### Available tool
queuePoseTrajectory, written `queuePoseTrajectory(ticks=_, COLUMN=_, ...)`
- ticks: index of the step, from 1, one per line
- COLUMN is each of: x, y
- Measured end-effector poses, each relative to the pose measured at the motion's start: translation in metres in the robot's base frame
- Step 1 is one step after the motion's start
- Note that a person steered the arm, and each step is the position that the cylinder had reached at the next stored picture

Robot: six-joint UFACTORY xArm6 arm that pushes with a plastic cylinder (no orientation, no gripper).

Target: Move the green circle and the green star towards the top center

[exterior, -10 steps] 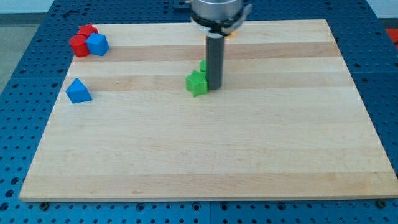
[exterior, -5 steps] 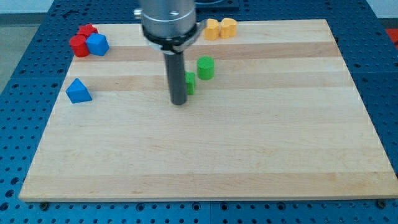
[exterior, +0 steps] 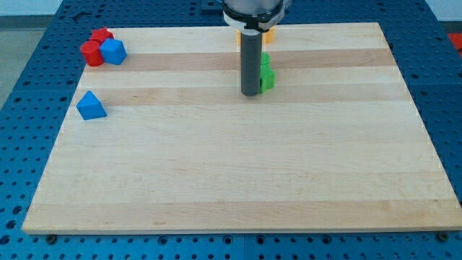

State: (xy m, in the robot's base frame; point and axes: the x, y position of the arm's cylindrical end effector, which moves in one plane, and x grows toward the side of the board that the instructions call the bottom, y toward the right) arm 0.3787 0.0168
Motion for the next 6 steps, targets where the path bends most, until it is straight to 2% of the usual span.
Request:
queuePoseTrajectory(ticks=3, x=0.007, y=0.0)
queuePoseTrajectory(ticks=4, x=0.023, y=0.0)
queuePoseTrajectory(ticks=5, x=0.042, y=0.013)
queuePoseTrajectory(ticks=6, x=0.035, y=0.034)
